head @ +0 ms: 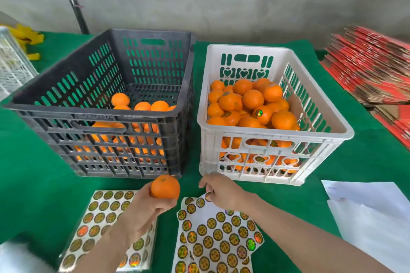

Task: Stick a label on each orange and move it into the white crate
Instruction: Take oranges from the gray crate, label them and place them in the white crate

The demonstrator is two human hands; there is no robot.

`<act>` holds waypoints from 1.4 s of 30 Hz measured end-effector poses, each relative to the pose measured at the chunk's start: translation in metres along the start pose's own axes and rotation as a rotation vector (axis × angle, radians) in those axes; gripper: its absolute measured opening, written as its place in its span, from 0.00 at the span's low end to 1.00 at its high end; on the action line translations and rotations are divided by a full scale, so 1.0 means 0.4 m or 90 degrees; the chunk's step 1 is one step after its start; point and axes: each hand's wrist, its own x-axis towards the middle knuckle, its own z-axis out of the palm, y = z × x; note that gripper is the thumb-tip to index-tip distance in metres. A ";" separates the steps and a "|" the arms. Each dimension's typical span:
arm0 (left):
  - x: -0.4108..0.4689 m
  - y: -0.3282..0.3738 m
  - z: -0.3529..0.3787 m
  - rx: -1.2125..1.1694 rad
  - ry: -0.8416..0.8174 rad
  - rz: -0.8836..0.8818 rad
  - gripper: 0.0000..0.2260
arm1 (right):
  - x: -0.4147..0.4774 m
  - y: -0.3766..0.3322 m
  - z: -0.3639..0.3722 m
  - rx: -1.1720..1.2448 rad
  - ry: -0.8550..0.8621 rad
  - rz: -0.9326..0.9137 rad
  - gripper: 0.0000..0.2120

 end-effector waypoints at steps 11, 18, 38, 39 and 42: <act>-0.008 -0.012 0.062 -0.100 -0.190 -0.092 0.46 | -0.070 0.021 -0.081 0.092 0.088 0.002 0.10; 0.012 -0.014 0.106 -0.116 -0.174 -0.092 0.48 | -0.112 -0.056 0.014 0.031 0.224 -0.001 0.07; 0.053 0.014 0.085 -0.044 -0.253 -0.131 0.31 | -0.125 -0.114 0.079 0.075 0.269 0.117 0.06; 0.054 0.014 0.085 -0.039 -0.256 -0.133 0.32 | -0.124 -0.113 0.082 0.090 0.279 0.119 0.05; 0.060 0.018 0.085 -0.025 -0.265 -0.131 0.38 | -0.124 -0.114 0.089 0.126 0.312 0.134 0.05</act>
